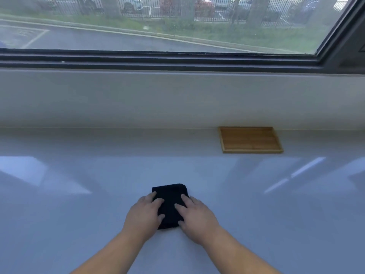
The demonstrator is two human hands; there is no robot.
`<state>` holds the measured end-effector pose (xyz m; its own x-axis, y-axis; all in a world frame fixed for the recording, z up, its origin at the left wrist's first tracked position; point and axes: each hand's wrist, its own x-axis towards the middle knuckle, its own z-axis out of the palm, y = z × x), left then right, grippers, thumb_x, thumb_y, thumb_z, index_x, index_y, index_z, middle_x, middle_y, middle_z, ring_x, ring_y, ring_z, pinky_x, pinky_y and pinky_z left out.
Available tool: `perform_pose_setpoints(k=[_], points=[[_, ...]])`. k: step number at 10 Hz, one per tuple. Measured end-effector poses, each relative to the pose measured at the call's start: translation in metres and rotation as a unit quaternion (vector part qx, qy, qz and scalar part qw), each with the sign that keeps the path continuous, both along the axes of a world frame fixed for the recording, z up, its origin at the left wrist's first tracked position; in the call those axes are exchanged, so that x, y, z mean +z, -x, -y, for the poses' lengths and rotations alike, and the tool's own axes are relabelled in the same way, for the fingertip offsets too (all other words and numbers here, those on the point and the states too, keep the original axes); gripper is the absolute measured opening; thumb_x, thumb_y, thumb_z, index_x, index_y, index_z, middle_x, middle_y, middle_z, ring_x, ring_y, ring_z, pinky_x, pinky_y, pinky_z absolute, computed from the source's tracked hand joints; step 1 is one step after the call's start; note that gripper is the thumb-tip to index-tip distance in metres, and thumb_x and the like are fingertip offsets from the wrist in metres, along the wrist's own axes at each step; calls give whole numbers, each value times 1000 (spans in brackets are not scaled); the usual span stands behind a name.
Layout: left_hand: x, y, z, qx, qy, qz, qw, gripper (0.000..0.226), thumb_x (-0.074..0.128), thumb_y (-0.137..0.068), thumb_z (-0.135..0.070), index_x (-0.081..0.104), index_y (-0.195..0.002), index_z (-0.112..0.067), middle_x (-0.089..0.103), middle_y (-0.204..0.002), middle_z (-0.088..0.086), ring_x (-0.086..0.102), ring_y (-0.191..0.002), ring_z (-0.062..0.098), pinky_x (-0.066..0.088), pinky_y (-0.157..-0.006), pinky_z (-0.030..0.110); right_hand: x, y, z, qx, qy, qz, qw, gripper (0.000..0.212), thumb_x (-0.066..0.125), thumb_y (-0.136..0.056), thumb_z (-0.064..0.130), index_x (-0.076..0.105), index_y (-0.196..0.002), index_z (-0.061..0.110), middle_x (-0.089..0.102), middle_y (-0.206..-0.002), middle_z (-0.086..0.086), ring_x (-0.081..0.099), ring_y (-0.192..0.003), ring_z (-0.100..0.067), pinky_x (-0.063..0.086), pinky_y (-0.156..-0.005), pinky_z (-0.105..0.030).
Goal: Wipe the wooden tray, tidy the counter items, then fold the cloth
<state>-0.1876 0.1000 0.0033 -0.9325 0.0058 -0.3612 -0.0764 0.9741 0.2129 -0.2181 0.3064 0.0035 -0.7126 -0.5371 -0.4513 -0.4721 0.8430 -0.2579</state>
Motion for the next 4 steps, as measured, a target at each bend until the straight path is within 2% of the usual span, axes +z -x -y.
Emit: perform_pose_setpoints(k=[1, 2, 3, 4], points=[[2, -4, 2, -7, 7, -3, 1000, 60, 54, -101, -53, 43, -157, -34, 28, -172, -1, 36, -150, 20, 42, -113, 34, 2, 1, 2, -10, -12, 1, 1000, 62, 43, -107, 42, 27, -165, 26, 10, -177, -9, 14, -159, -33, 16, -128, -47], [15, -2, -1, 2, 4, -50, 999, 67, 47, -99, -65, 42, -158, -35, 31, -172, -2, 35, -151, 20, 36, -117, 35, 14, 2, 6, -40, 3, -37, 998, 68, 32, -105, 58, 18, -166, 32, 9, -177, -5, 3, -161, -35, 5, -129, -54], [45, 8, -3, 50, -10, -102, 993, 82, 29, -94, -80, 34, -162, -35, 27, -173, -2, 28, -157, 23, 27, -125, 42, 43, 11, 10, -121, 46, -97, 987, 78, 11, -98, 75, 5, -166, 38, 2, -178, 1, -10, -162, -31, -4, -128, -55], [85, 22, -2, 67, -11, -128, 989, 96, 11, -85, -89, 15, -167, -39, 10, -177, -3, 10, -162, 23, 13, -129, 51, 85, 25, 16, -139, 70, -154, 976, 84, 5, -93, 81, -1, -166, 40, -4, -177, 3, -16, -161, -29, -9, -127, -57]])
